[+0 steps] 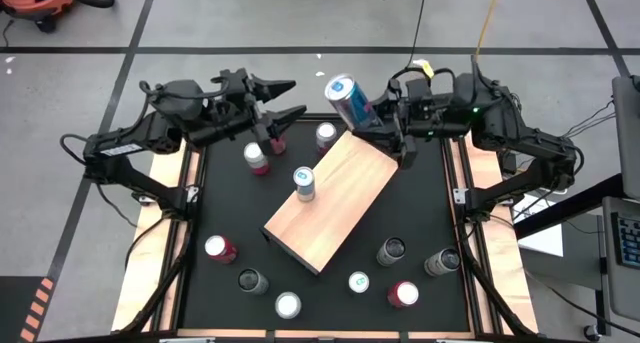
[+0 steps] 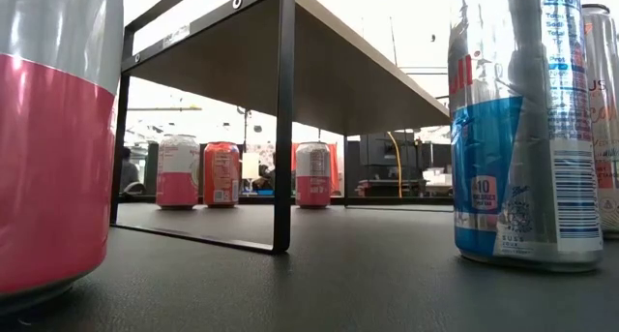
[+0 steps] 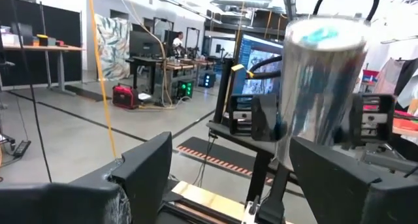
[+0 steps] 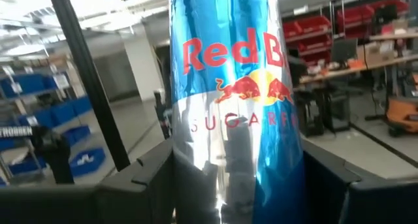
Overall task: Place canned beverage on shelf
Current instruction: Put the top blue soda can on the shelf aligned with the blue soda can
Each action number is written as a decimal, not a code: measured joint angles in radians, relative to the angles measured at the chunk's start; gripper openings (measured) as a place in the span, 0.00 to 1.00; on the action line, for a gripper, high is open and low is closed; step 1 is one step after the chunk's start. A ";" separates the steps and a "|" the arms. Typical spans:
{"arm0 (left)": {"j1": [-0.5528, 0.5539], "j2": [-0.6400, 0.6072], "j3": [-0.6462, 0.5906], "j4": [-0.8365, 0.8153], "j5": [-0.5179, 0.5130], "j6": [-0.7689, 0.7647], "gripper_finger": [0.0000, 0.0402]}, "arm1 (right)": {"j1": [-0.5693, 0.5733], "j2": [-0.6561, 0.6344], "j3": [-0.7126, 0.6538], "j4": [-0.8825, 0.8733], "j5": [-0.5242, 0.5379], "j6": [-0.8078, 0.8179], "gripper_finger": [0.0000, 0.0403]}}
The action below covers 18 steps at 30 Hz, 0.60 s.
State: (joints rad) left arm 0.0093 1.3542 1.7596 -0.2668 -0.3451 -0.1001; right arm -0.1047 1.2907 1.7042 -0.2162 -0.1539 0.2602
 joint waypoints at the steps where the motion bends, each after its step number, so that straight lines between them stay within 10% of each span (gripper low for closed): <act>1: -0.003 0.004 0.000 0.005 0.001 0.000 0.76 | 0.000 0.001 0.000 0.016 0.000 0.007 0.55; 18: -0.023 0.122 0.000 0.124 0.246 -0.350 0.76 | 0.000 0.024 0.000 0.136 -0.110 0.145 0.56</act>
State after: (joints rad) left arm -0.0132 1.4765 1.7592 -0.1426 -0.0990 -0.4497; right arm -0.1051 1.3142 1.7042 -0.0804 -0.2641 0.4055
